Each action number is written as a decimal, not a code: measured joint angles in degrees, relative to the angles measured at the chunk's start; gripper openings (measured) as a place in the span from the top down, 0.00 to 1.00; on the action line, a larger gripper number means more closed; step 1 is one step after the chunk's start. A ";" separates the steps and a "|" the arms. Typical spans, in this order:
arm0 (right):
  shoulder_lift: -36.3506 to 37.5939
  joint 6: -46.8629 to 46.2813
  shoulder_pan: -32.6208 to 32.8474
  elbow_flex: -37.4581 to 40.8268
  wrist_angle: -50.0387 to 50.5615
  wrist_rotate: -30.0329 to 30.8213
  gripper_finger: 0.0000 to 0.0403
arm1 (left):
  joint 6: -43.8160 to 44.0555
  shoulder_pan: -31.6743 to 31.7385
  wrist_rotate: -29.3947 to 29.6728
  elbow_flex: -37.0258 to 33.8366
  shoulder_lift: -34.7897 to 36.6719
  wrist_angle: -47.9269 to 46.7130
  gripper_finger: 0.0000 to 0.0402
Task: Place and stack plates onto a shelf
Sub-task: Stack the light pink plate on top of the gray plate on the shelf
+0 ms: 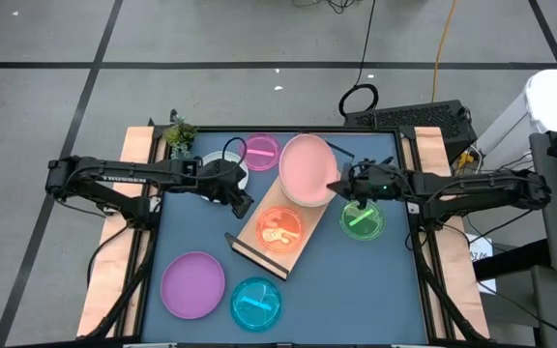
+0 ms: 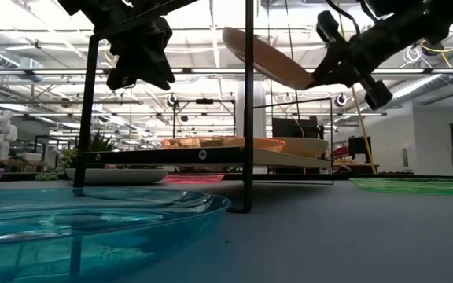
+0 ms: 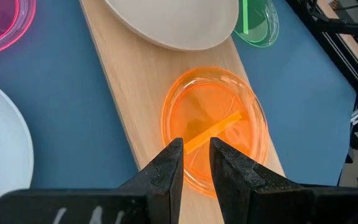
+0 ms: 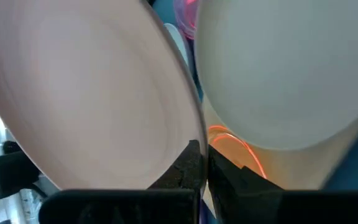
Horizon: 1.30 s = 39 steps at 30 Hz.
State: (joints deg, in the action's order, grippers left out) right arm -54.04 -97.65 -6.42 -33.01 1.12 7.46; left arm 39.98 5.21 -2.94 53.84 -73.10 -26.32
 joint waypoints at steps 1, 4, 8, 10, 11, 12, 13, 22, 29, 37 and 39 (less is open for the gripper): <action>0.00 -0.51 0.00 0.00 0.60 -0.07 1.00 | -0.05 0.00 0.00 0.00 0.00 -0.08 0.79; 0.00 -1.12 0.00 0.00 2.50 -0.07 1.00 | -0.26 0.07 0.00 0.00 0.00 -0.10 0.79; -0.37 -2.14 -0.02 -0.42 3.87 -0.07 1.00 | -0.53 0.57 0.00 0.00 0.04 -0.11 0.79; -0.91 -2.09 -0.18 -1.27 4.54 0.01 1.00 | -0.66 1.07 0.00 0.00 0.04 -0.12 0.79; -1.46 -2.02 -0.50 -1.86 4.49 0.07 1.00 | -0.67 1.37 -0.02 0.00 0.04 -0.10 0.79; -2.04 -1.68 -0.92 -2.32 4.53 0.13 1.00 | -0.69 1.67 -0.02 0.00 0.04 -0.10 0.79; -2.58 -1.17 -1.40 -2.49 4.59 0.14 1.00 | -0.71 1.91 0.00 0.00 0.04 -0.10 0.79; -7.32 2.63 -5.98 -2.71 6.78 -3.26 1.00 | -1.28 3.15 0.02 0.00 0.07 -0.08 0.79; -7.78 4.44 -7.47 -2.71 10.65 -3.26 1.00 | -0.87 3.13 0.02 0.00 0.07 -0.05 0.79; -7.78 5.54 -7.72 -2.73 13.47 -3.12 1.00 | -1.48 3.06 0.02 0.00 0.07 -0.05 0.79; -7.78 5.51 -7.76 -2.71 14.70 -3.08 1.00 | -2.01 3.08 0.02 0.00 0.07 -0.05 0.79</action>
State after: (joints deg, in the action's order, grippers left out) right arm -61.82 -92.14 -14.17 -35.73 15.81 4.38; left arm 37.97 8.29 -2.92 53.84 -73.03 -26.37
